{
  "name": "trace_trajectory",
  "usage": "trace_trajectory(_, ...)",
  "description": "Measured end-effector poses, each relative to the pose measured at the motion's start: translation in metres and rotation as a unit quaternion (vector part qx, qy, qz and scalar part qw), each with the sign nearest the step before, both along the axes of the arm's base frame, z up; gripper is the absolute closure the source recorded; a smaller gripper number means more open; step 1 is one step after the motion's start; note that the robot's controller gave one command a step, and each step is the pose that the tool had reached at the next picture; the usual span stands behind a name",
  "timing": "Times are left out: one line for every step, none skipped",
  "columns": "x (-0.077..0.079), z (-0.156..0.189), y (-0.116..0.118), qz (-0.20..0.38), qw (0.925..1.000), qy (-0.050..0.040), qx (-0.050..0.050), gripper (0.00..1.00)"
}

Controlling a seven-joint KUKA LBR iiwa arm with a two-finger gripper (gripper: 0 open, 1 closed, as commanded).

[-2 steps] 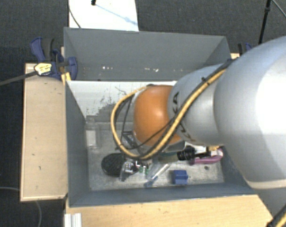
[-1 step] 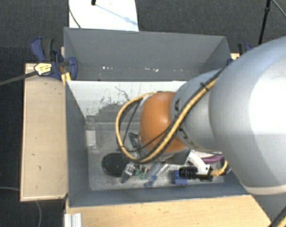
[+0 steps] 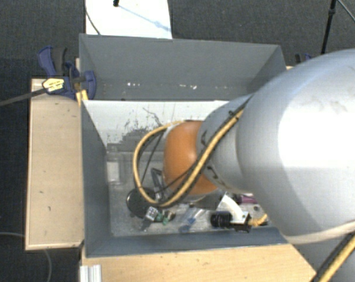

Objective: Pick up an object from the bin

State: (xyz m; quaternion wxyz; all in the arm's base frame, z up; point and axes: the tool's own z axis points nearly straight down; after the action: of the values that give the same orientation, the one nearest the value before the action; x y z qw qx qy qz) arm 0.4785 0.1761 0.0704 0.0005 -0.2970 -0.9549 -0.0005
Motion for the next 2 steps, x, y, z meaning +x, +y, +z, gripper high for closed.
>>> trace_trajectory(0.0016, 0.0013, -0.0289, -0.031, 0.9995, -0.0002, 0.001, 0.0)
trace_trajectory(0.0026, 0.0023, -0.0289, -0.033, 0.9995, -0.0029, 0.001, 1.0)
